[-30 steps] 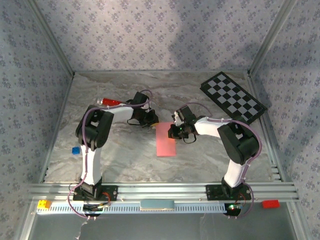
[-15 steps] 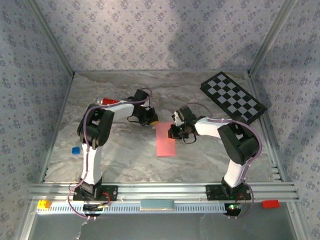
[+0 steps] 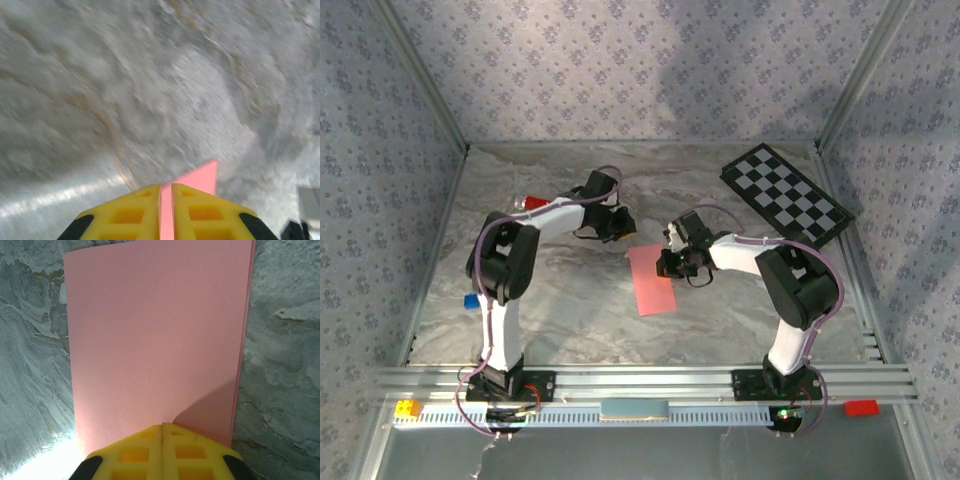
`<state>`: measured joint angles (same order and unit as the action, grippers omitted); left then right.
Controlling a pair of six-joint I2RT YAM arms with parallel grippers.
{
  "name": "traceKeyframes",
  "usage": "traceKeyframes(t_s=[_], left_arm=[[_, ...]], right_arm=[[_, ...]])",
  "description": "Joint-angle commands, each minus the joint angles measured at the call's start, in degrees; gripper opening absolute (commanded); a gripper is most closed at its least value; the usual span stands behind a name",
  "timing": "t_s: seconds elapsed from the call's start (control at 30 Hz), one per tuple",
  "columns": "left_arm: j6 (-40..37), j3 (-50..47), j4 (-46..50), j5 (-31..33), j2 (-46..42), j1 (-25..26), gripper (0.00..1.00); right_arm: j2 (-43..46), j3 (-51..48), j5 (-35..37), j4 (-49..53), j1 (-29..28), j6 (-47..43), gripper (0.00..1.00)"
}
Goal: Fold a paper plane with a square sheet of paper (pick it up from the middle)
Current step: First fold the square sheet of paper in half at the center of the table.
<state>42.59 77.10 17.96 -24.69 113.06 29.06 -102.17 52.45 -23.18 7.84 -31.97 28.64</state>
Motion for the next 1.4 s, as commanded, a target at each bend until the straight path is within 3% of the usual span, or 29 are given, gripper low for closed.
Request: traceKeyframes(t_s=[0.0, 0.3, 0.6, 0.97, 1.13, 1.37], left_arm=[[-0.51, -4.81, -2.24, -3.38, -4.88, 2.37, 0.14], [4.00, -16.22, -13.84, -6.88, -5.05, 4.64, 0.14], [1.06, -17.64, -11.40, -3.82, -3.50, 4.22, 0.14], [2.29, -14.02, -8.72, -6.21, -7.25, 4.13, 0.16], [7.58, -19.37, -15.92, -9.39, -10.54, 5.49, 0.16], [9.14, -24.22, -18.24, -8.98, -9.93, 8.49, 0.15]], right_arm=[[-2.98, -1.91, 5.42, 11.01, 0.33, -0.67, 0.00], [-3.86, -1.56, 5.58, 11.27, 0.10, -0.21, 0.00], [-3.66, -1.90, 5.77, 11.48, -0.07, -0.17, 0.00], [-3.91, -2.16, 6.52, 11.00, -0.44, 0.88, 0.00], [-3.83, -2.78, 6.83, 10.44, -0.46, 1.67, 0.00], [-3.83, -2.43, 7.04, 10.64, -0.48, 1.99, 0.00]])
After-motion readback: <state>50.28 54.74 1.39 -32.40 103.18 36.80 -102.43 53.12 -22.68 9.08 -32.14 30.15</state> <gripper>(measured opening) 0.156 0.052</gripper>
